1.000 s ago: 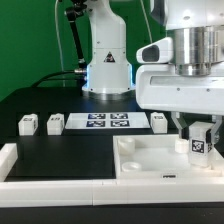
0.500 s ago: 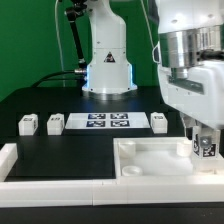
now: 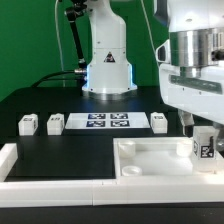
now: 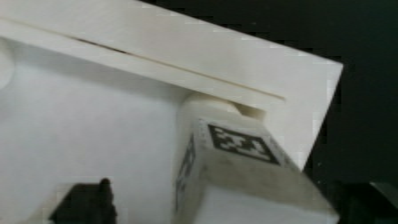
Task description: Assemble square table
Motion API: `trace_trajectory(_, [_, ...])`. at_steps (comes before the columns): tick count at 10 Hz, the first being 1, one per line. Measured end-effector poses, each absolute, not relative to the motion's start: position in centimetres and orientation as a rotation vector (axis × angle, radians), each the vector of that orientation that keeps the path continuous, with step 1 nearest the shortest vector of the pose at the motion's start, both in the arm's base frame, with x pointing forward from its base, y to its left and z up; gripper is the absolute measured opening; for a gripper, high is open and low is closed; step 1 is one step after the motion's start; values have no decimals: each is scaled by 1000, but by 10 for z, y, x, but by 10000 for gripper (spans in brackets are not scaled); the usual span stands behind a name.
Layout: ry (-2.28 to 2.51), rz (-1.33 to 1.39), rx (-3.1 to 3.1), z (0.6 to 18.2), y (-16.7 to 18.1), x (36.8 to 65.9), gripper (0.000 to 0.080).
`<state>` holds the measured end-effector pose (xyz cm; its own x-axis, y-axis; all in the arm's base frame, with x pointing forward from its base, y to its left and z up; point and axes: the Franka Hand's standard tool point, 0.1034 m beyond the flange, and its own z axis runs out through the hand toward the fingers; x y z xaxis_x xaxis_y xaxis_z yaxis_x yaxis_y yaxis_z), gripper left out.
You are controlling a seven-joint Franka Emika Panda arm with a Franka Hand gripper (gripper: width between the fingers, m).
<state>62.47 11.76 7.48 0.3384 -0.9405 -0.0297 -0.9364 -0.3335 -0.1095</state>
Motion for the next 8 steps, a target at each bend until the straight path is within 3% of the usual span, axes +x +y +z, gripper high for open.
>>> trace_trajectory(4, [1137, -117, -2858, 76, 121, 625, 649])
trace_trajectory(7, [376, -156, -3097, 77, 110, 629, 649])
trace_trajectory(8, [407, -155, -3092, 77, 110, 628, 649])
